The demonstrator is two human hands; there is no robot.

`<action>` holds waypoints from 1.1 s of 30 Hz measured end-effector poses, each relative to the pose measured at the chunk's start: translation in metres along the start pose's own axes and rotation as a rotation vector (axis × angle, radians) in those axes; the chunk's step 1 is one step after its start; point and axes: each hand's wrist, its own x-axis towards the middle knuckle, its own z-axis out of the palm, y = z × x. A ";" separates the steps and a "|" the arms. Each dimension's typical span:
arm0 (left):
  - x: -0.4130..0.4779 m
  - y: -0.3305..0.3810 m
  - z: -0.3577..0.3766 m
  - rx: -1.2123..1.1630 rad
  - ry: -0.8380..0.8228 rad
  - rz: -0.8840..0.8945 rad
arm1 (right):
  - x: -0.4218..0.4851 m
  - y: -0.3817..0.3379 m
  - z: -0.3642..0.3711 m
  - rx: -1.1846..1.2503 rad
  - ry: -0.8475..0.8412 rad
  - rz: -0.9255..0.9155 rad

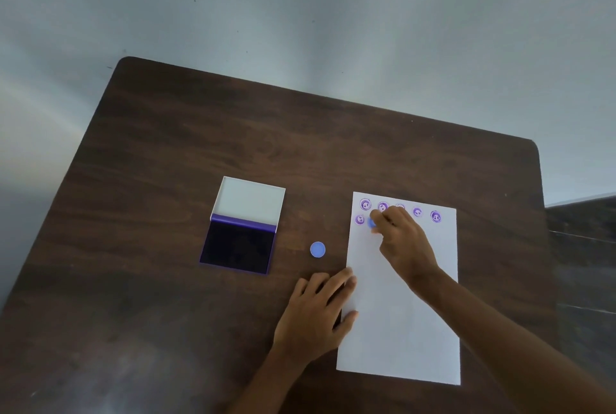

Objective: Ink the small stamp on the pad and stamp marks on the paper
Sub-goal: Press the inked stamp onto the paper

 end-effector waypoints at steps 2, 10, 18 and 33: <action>-0.001 0.002 -0.003 0.005 -0.009 -0.008 | -0.001 -0.002 -0.001 -0.015 -0.027 0.017; 0.001 0.001 -0.006 0.018 -0.023 -0.023 | -0.009 -0.007 0.001 0.058 -0.013 0.079; 0.001 0.001 -0.004 0.011 -0.032 -0.025 | 0.017 -0.013 -0.021 0.087 -0.028 0.245; -0.002 -0.002 0.007 -0.013 -0.035 -0.031 | 0.087 -0.001 -0.050 -0.010 -0.643 0.542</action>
